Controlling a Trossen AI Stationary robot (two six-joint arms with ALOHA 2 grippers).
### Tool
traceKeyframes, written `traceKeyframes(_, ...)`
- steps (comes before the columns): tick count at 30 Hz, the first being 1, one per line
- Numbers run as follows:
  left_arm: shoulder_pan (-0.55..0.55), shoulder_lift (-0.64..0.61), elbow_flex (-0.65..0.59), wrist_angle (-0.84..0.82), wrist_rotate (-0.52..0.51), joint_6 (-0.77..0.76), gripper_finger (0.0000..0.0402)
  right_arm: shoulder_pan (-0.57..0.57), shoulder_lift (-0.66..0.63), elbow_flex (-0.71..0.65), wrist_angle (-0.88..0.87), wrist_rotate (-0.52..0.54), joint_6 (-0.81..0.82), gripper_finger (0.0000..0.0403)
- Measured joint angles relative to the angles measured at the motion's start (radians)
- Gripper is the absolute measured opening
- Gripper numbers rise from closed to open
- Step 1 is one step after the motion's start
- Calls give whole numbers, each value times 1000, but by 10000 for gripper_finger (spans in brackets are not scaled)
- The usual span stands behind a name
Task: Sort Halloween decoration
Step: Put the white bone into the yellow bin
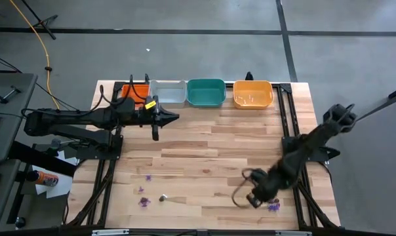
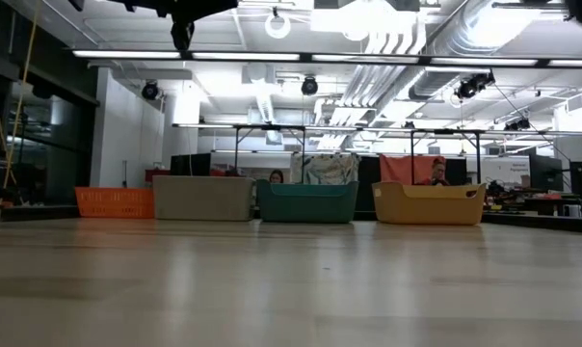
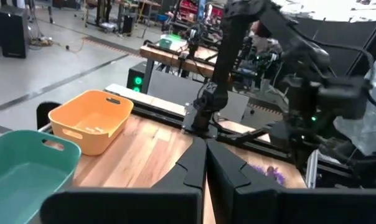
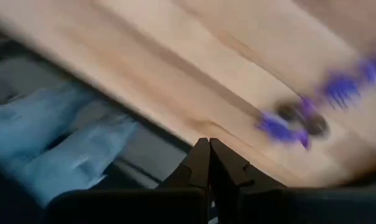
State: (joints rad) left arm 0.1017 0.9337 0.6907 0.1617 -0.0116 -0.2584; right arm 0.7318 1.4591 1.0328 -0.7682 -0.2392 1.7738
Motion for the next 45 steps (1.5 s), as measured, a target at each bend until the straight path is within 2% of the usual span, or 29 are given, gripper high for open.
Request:
traceKeyframes(4,1,2,0,-29,0,6,0,100,96,0,7,-30,213,0)
traceKeyframes(10,2,2,0,-30,0,7,0,160,198,0,-12,-46,340,0)
traceKeyframes(18,2,2,0,-30,1,-44,1,168,281,0,-19,-57,287,0)
traceKeyframes(26,2,2,0,-30,-4,-81,1,186,289,0,-108,-55,234,0)
traceKeyframes(45,2,2,0,-30,-4,-80,1,211,331,0,-11,-28,294,0)
